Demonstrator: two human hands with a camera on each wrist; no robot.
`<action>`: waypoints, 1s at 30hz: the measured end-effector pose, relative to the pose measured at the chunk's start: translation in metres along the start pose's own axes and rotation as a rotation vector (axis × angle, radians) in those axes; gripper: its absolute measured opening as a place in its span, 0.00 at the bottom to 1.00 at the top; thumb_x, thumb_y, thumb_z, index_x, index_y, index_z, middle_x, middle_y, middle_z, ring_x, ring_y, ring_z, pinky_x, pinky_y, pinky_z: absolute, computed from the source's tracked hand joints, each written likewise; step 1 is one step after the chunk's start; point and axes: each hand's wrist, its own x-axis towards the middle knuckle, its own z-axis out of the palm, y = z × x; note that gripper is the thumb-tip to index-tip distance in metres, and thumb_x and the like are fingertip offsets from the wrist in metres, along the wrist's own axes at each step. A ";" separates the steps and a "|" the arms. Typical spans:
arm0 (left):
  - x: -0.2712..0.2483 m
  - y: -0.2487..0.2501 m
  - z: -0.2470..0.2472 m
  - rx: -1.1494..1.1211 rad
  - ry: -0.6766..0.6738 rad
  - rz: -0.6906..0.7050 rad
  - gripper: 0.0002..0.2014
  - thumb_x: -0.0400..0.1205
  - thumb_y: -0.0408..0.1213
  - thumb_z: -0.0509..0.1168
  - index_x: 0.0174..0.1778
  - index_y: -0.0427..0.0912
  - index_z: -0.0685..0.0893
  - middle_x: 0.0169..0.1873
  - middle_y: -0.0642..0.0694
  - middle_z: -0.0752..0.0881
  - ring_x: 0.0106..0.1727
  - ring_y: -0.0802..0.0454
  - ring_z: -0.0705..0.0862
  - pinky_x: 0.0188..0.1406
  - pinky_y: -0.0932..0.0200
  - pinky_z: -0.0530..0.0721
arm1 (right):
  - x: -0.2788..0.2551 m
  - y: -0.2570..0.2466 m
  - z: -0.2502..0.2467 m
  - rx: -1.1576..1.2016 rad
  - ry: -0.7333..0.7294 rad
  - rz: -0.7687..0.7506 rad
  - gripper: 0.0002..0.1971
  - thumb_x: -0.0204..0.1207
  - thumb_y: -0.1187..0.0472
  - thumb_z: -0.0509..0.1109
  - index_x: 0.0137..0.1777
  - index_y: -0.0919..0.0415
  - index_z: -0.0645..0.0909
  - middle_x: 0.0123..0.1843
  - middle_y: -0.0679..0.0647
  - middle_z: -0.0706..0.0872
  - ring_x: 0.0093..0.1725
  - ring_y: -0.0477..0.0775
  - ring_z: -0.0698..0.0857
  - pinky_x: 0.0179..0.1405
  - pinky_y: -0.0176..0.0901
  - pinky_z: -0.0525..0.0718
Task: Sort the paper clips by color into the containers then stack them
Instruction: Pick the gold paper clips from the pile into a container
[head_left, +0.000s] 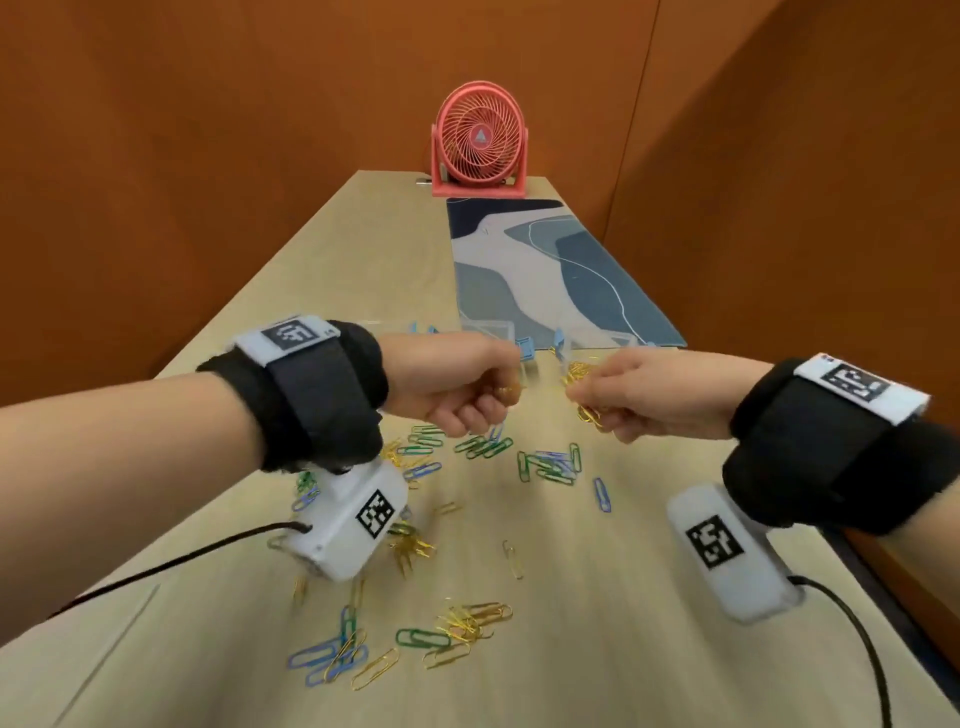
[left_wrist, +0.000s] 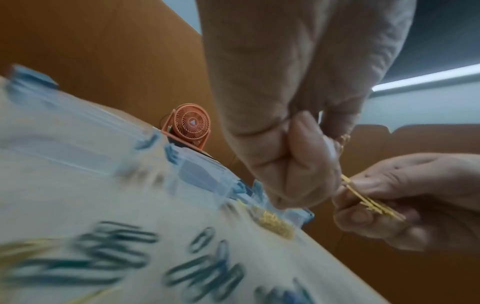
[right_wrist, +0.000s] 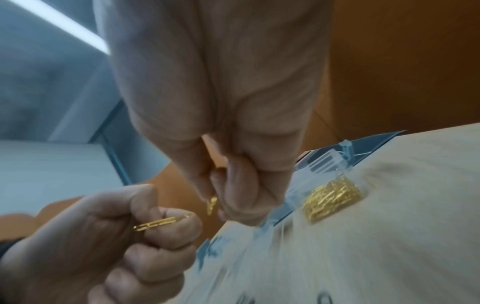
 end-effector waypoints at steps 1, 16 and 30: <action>0.010 0.012 -0.001 -0.038 0.000 0.001 0.11 0.77 0.36 0.45 0.28 0.46 0.62 0.22 0.51 0.62 0.21 0.57 0.58 0.11 0.69 0.53 | 0.003 0.001 -0.008 0.080 0.032 0.014 0.12 0.83 0.59 0.60 0.39 0.63 0.74 0.25 0.50 0.71 0.23 0.43 0.68 0.20 0.27 0.70; 0.125 0.103 0.014 0.188 0.404 -0.009 0.16 0.86 0.37 0.53 0.31 0.39 0.70 0.25 0.45 0.72 0.24 0.53 0.70 0.26 0.63 0.74 | 0.094 0.017 -0.064 -0.007 0.471 0.177 0.10 0.81 0.67 0.59 0.39 0.67 0.78 0.32 0.58 0.78 0.33 0.54 0.77 0.43 0.45 0.81; 0.131 0.100 0.004 0.280 0.382 0.003 0.16 0.86 0.34 0.53 0.33 0.35 0.76 0.32 0.41 0.79 0.31 0.50 0.79 0.39 0.57 0.84 | 0.085 0.009 -0.074 0.033 0.388 0.200 0.14 0.82 0.66 0.59 0.64 0.73 0.77 0.52 0.65 0.87 0.47 0.58 0.86 0.62 0.51 0.84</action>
